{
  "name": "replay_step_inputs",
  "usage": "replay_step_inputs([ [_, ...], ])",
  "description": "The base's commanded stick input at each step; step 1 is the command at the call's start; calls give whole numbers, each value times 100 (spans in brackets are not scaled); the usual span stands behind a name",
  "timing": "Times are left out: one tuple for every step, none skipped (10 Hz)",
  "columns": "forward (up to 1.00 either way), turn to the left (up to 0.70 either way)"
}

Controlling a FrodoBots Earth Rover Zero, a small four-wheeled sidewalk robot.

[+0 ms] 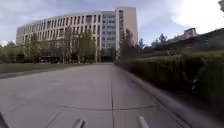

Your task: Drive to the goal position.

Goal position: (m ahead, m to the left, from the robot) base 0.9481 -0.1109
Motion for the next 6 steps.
replay_step_inputs([
  [100,0],
  [100,0],
  [100,0],
  [100,0],
  [100,0],
  [100,0],
])
